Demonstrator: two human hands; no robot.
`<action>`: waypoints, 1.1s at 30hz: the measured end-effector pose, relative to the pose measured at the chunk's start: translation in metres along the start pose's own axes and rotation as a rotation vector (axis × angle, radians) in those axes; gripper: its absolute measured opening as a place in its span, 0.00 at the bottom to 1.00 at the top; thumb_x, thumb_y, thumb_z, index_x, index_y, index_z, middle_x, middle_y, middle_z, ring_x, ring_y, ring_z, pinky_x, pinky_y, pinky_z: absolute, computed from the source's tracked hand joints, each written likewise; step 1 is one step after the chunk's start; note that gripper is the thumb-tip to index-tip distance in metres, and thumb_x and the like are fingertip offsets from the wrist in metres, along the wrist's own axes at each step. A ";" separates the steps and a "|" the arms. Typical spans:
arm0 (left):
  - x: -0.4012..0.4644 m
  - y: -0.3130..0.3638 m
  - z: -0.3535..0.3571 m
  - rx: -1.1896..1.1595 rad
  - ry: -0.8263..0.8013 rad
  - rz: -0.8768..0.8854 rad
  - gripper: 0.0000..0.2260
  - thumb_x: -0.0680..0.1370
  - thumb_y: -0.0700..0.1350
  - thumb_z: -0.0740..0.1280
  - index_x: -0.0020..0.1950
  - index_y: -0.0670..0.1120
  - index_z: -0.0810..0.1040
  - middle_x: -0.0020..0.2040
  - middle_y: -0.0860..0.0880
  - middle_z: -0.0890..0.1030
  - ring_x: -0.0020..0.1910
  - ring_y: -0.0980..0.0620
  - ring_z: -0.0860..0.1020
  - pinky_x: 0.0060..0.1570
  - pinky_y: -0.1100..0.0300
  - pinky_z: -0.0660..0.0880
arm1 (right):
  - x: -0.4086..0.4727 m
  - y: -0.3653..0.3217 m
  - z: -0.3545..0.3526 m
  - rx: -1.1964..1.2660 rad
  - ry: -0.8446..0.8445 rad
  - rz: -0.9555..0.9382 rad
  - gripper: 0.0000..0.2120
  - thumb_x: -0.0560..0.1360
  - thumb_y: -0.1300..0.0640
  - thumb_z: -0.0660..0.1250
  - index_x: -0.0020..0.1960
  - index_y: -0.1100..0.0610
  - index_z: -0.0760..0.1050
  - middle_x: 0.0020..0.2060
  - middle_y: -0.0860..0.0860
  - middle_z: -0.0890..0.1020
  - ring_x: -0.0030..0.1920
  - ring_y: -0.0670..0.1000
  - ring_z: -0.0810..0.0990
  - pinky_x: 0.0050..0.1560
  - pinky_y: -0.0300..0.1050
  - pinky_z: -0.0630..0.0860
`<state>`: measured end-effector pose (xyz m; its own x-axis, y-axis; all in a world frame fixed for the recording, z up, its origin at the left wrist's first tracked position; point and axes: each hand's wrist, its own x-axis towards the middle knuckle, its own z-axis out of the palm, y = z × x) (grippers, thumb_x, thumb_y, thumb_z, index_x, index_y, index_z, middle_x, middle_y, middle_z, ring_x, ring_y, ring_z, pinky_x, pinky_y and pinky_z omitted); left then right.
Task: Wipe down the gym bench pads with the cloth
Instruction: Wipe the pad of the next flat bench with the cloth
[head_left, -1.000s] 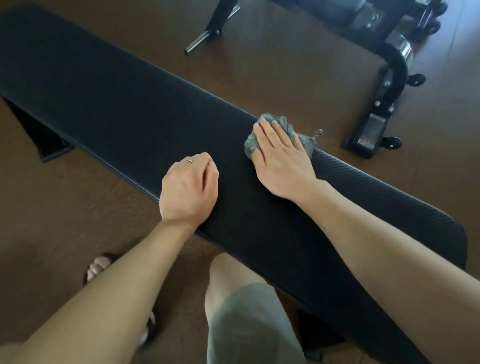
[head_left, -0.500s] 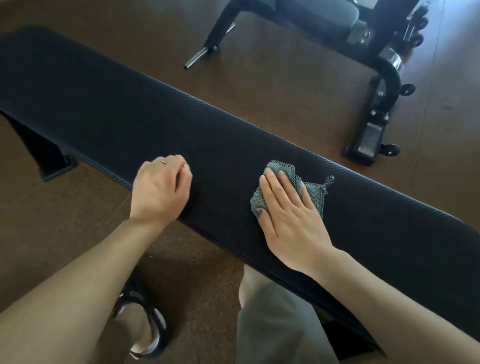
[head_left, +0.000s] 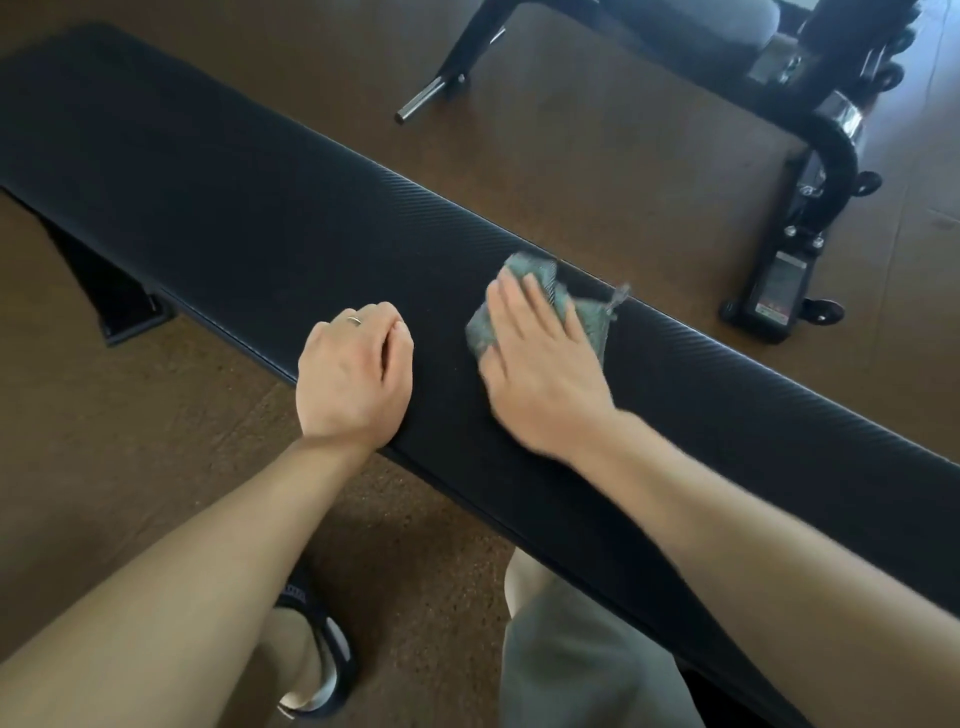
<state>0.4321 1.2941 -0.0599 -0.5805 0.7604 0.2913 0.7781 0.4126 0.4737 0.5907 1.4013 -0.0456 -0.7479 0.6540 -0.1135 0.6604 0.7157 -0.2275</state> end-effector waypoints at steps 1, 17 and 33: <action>0.000 0.000 0.000 0.003 0.006 0.005 0.12 0.81 0.43 0.54 0.38 0.45 0.69 0.33 0.49 0.72 0.34 0.45 0.70 0.45 0.48 0.69 | -0.021 -0.013 0.004 -0.002 0.003 -0.073 0.34 0.82 0.45 0.40 0.84 0.58 0.47 0.84 0.53 0.48 0.84 0.54 0.44 0.82 0.58 0.43; 0.000 0.003 -0.002 -0.025 0.003 -0.047 0.13 0.82 0.44 0.55 0.40 0.46 0.71 0.36 0.53 0.75 0.38 0.48 0.72 0.44 0.54 0.65 | -0.064 -0.060 0.036 -0.173 0.072 -0.323 0.33 0.86 0.47 0.53 0.84 0.61 0.48 0.84 0.57 0.51 0.83 0.56 0.46 0.82 0.58 0.44; 0.001 0.004 0.000 -0.010 0.007 -0.072 0.14 0.81 0.46 0.52 0.39 0.45 0.71 0.35 0.49 0.75 0.37 0.44 0.72 0.43 0.48 0.71 | -0.070 -0.021 0.020 -0.079 0.035 -0.246 0.32 0.85 0.42 0.48 0.84 0.58 0.50 0.84 0.54 0.52 0.83 0.53 0.47 0.82 0.56 0.47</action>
<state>0.4341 1.2966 -0.0576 -0.6367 0.7254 0.2614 0.7316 0.4613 0.5019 0.6277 1.3353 -0.0524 -0.8850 0.4647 -0.0305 0.4628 0.8704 -0.1680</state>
